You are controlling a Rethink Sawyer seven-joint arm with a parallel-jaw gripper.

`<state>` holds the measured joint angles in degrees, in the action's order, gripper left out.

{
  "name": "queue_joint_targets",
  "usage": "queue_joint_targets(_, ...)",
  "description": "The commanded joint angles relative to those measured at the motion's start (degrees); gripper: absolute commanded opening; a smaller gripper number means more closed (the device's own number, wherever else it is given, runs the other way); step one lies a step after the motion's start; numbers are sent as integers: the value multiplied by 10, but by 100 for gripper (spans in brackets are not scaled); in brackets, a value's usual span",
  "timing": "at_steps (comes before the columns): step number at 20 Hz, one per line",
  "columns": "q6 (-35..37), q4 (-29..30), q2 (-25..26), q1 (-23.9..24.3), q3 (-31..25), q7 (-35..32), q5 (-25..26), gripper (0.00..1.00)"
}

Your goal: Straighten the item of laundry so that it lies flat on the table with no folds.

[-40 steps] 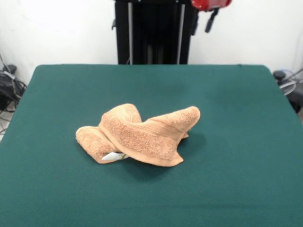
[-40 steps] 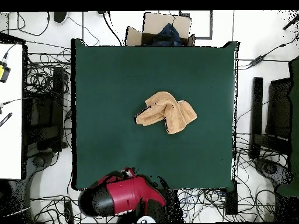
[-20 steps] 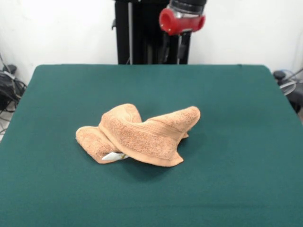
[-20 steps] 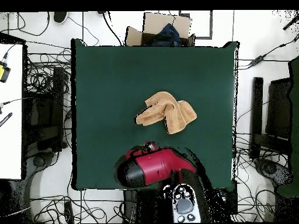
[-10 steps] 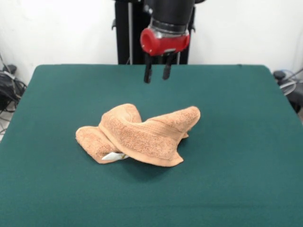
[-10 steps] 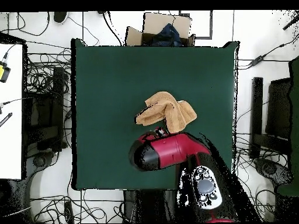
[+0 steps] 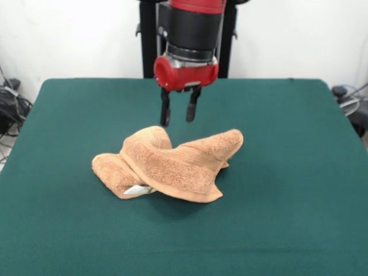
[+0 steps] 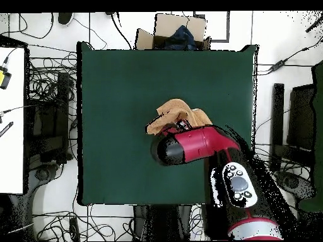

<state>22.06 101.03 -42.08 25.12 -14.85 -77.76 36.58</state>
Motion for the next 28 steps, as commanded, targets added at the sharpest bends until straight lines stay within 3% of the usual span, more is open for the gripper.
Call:
queue_joint_targets(1, 80, -68, 38, 27, -111, 168, 45, 100)
queue_joint_targets(9, 105, -94, 74, 56, -173, 250, 63, 100)
queue_joint_targets(16, 133, -135, 105, 46, -176, 314, 62, 100)
queue_joint_targets(20, 165, -156, 109, 28, -150, 350, 77, 100)
queue_joint_targets(28, 152, -178, 120, 12, -138, 346, 88, 100)
